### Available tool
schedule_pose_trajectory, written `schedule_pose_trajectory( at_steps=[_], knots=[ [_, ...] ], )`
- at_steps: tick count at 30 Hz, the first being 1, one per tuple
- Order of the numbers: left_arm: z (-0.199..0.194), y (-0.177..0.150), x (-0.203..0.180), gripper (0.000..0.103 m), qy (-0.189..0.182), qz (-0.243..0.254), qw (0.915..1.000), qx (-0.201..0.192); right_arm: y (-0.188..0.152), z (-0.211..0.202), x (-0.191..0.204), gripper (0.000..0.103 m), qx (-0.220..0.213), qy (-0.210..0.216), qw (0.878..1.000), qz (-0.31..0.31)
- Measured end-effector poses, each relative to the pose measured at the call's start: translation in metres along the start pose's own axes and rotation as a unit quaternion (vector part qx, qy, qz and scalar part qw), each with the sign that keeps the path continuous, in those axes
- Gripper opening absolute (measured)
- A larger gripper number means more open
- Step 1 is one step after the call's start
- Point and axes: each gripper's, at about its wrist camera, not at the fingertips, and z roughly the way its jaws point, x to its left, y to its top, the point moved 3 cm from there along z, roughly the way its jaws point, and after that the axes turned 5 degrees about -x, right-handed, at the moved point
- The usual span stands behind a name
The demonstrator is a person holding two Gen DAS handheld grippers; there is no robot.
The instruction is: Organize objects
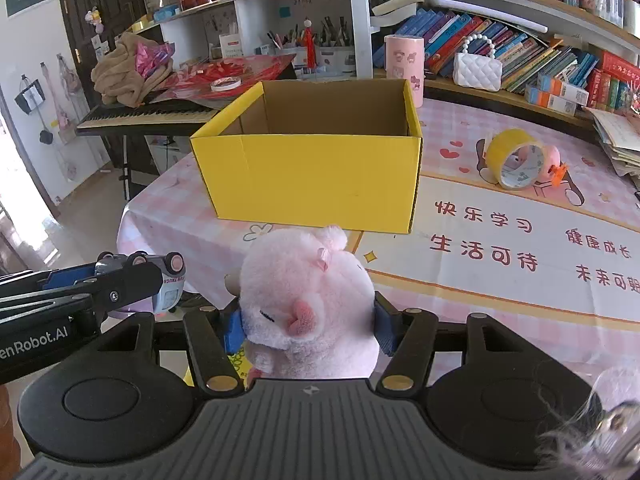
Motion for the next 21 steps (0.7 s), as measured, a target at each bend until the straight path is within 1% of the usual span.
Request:
schedule_pose_trajectory(
  at_steps=[12, 21],
  knots=[
    [-0.0063, 0.0007, 0.0080, 0.041, -0.005, -0.005, 1.0000, -0.007, -0.0006, -0.0044, 0.0073, 0.058, 0.001, -0.004, 1.000, -0.005],
    [-0.0033, 0.0048, 0.0095, 0.041, -0.009, -0.010, 0.9999, -0.009, -0.0004, -0.0017, 0.0072, 0.058, 0.003, -0.006, 1.000, -0.006]
  ],
)
